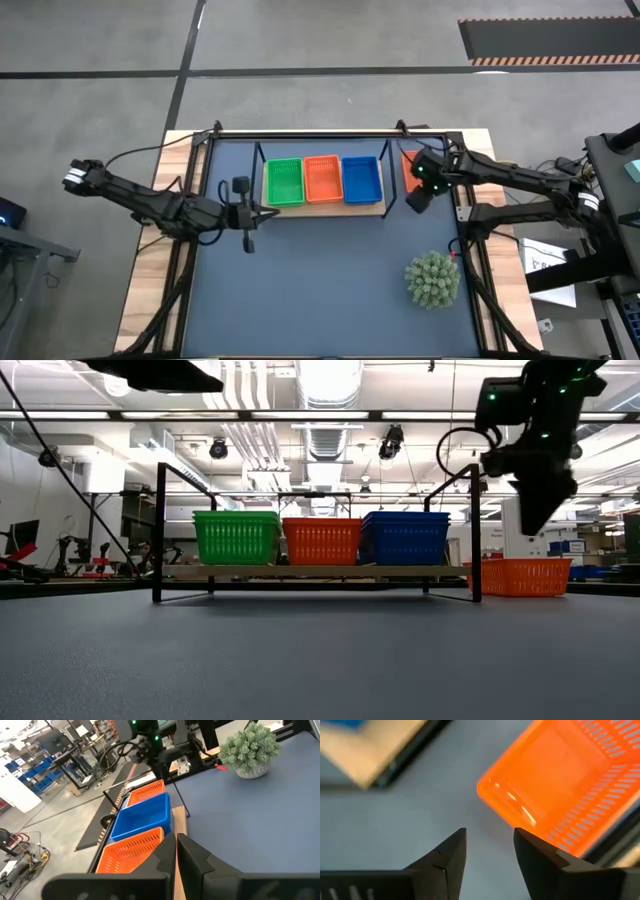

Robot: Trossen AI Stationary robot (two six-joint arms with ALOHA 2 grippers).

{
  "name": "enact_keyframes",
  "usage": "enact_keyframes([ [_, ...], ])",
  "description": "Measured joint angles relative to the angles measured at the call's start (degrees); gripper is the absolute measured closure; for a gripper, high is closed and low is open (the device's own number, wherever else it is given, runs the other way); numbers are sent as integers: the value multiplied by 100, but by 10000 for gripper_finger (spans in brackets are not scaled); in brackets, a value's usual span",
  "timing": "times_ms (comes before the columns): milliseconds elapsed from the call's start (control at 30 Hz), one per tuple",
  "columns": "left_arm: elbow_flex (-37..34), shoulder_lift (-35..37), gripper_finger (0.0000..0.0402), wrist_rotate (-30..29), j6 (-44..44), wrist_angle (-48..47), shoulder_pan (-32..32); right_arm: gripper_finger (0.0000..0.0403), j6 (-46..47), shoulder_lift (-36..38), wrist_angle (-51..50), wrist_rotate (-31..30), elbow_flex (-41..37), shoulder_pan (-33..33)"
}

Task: Stack baskets on shelf by color
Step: Stack the orange basket on top of the orange basket on the shelf

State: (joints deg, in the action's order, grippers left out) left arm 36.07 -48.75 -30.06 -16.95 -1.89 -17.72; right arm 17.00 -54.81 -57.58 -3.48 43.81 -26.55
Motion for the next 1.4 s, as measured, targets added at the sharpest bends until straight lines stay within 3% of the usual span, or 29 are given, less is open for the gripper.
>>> enact_keyframes([
  [167, 0, 21, 402, 2, -94, -6, 0, 243, 763, -215, 734, -86, 4, -2],
  [367, 0, 15, 402, 13, -202, -8, 0, 243, 1328, -547, 248, -106, 2, -24],
  [1400, 0, 19, 402, 26, -302, 28, 0, 273, 913, -1198, 1514, -644, -385, -24],
])
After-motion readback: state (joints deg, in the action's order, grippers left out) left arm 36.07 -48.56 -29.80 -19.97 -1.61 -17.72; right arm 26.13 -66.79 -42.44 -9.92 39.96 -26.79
